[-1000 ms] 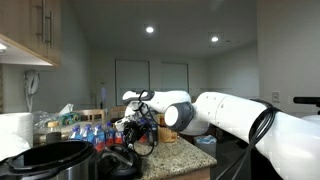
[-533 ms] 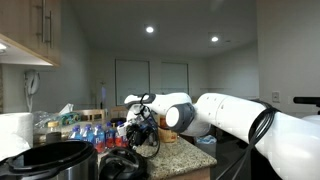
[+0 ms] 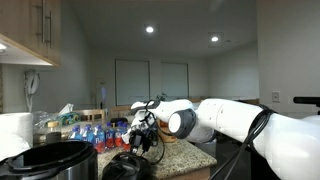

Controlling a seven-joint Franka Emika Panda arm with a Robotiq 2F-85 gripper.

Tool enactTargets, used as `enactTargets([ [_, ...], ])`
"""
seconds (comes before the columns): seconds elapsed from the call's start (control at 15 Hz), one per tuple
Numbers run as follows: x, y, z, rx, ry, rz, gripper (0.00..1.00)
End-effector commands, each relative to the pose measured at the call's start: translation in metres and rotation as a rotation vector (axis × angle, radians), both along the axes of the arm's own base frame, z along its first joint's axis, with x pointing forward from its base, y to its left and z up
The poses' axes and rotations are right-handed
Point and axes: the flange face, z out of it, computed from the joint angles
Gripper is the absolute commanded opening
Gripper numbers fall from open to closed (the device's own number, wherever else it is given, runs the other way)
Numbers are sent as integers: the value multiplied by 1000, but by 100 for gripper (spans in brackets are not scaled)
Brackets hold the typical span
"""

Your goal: Put the lid on the cooker

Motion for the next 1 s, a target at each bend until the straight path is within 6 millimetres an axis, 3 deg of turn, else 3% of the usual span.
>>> enactTargets([
  [0.0,-3,1,-14,24,76,-44,10],
  [0.33,8,-2,-15,-17,32,-104,9],
  [0.4,3,0,-1,-12,21,-42,20],
  [0.67,5,0,-1,-16,20,-55,20],
  [0.73,5,0,-1,-16,20,-55,8],
  [0.93,19,12,13,31,-26,-128,9],
])
